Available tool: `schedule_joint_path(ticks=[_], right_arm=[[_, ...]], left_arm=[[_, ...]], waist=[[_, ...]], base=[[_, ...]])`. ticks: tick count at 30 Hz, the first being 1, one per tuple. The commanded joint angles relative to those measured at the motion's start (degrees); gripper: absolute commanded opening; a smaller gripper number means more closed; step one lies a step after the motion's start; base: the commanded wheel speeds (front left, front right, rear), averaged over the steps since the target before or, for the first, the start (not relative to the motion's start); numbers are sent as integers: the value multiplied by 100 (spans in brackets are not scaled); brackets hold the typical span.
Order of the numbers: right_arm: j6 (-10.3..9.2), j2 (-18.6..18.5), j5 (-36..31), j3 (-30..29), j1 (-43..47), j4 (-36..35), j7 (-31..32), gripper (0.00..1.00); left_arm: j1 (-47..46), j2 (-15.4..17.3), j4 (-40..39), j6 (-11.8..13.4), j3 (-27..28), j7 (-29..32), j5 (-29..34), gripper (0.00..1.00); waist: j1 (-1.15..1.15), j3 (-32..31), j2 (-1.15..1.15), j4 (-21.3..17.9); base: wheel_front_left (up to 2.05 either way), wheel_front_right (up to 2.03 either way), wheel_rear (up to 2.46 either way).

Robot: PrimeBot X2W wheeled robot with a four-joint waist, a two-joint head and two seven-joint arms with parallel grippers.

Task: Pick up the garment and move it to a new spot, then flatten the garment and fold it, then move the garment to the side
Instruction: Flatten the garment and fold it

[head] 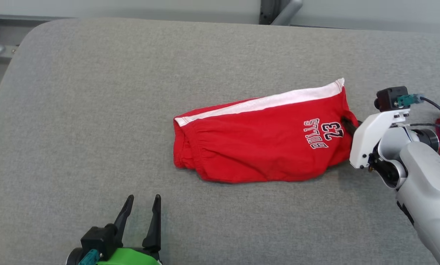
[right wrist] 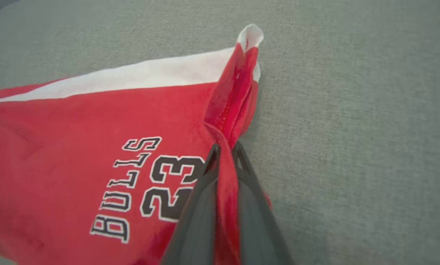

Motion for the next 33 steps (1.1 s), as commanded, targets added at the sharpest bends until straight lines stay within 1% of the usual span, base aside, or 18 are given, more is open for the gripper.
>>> schedule_joint_path(ticks=[1, 5, 9, 14, 16, 19, 21, 24, 26, 30, 33], right_arm=[[-5, -114, 72, -29, 239, -118, 30, 0], [-5, -287, 230, -268, 653, -318, 31, 0], [-5, -403, 237, -666, 1021, -250, -102, 0], [-5, -594, 59, -1276, 1204, -79, -301, 0], [-5, -649, 24, -1391, 1202, -102, -319, 0], [-4, -750, -101, -1699, 1149, -343, -339, 0], [-3, -724, -187, -1835, 1135, -661, -280, 0], [-2, -498, -391, -1838, 1252, -1294, -87, 0], [-2, -241, -559, -1760, 1369, -1763, 116, 0], [-2, 502, -926, -1460, 1580, -2514, 487, 0], [-3, 1032, -1177, -1260, 1770, -2760, 631, 0]], left_arm=[[167, -6, 20, -29, 49, -26, 90, 100], [311, -34, 41, -74, 73, -26, 184, 100], [432, -74, 55, -110, 65, -26, 243, 100], [490, -121, 41, -151, 33, -26, 309, 100], [500, -126, 29, -162, 41, -27, 315, 100], [540, -153, 0, -181, 72, -27, 340, 100], [542, -173, -10, -184, 96, -27, 344, 100], [552, -224, -18, -190, 134, -27, 347, 100], [543, -256, -21, -204, 145, -27, 362, 100], [455, -290, 25, -278, 116, -27, 397, 100], [354, -297, 66, -328, 93, -27, 423, 100]], waist=[[0, -501, 0, -592], [0, -642, 0, -812], [0, -725, 0, -911], [0, -739, 0, -870], [0, -725, 0, -850], [0, -674, 0, -787], [0, -627, 0, -754], [0, -577, 0, -723], [0, -545, 0, -711], [0, -484, 0, -675], [0, -437, 0, -612]], base=[[0, 0, 0], [0, 0, 0], [0, 0, 0], [0, 0, 0], [0, 0, 0], [0, 0, 0], [0, 0, 0], [0, 0, 0], [0, 0, 0], [0, 0, 0], [0, 0, 0]])
